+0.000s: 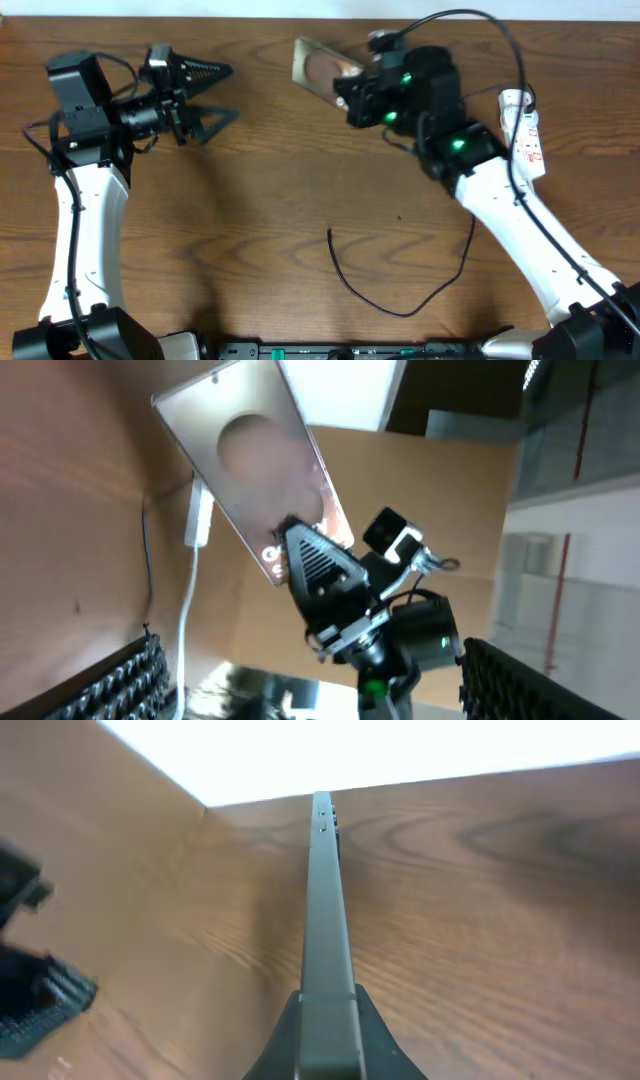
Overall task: Plug charger to phone and switch on socket
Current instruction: 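Open the left gripper and carry the phone away with the right gripper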
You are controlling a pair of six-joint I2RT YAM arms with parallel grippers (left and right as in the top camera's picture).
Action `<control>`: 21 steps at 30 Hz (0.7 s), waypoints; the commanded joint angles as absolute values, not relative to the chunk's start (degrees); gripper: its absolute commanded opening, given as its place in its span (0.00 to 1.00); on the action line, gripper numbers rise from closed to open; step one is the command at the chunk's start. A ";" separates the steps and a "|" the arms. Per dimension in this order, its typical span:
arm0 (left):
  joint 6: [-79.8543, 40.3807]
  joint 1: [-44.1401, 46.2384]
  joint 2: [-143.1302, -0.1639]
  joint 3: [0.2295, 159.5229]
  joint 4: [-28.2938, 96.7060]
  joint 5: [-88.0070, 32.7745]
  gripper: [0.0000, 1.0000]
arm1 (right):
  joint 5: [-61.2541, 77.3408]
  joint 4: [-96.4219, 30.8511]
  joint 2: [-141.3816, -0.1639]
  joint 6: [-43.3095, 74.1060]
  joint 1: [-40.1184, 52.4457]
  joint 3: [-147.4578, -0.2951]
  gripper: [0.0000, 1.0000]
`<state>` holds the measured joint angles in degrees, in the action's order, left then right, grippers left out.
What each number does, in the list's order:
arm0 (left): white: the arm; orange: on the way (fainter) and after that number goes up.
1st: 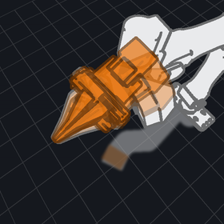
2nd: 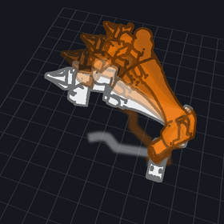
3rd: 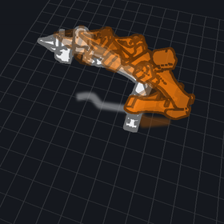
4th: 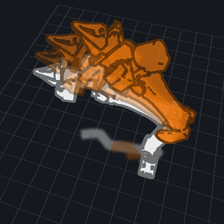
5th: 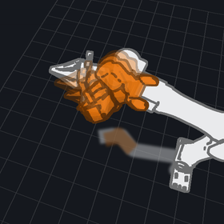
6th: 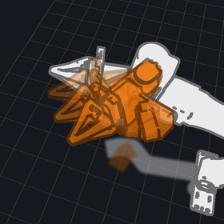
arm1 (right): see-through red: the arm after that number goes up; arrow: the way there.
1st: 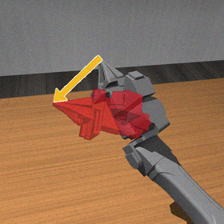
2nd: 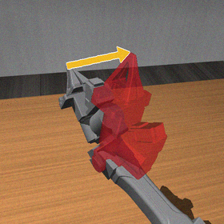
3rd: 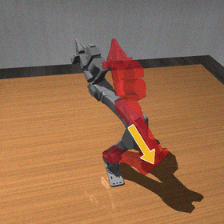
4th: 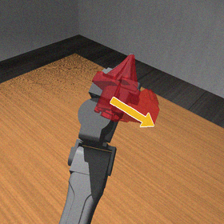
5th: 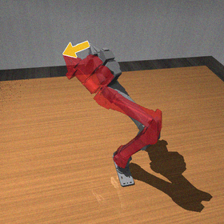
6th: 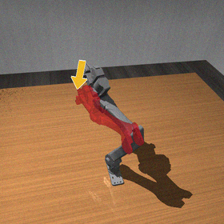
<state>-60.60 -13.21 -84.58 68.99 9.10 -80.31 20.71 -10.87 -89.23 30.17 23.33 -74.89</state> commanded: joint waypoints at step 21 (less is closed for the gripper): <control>-48.69 -12.75 -90.70 67.70 2.85 -60.49 0.77 | 52.88 16.38 -100.90 78.17 8.56 -76.07 0.01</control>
<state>-49.58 -13.21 -88.71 68.55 4.08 -61.54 46.37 13.04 -99.15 70.87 7.05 -74.91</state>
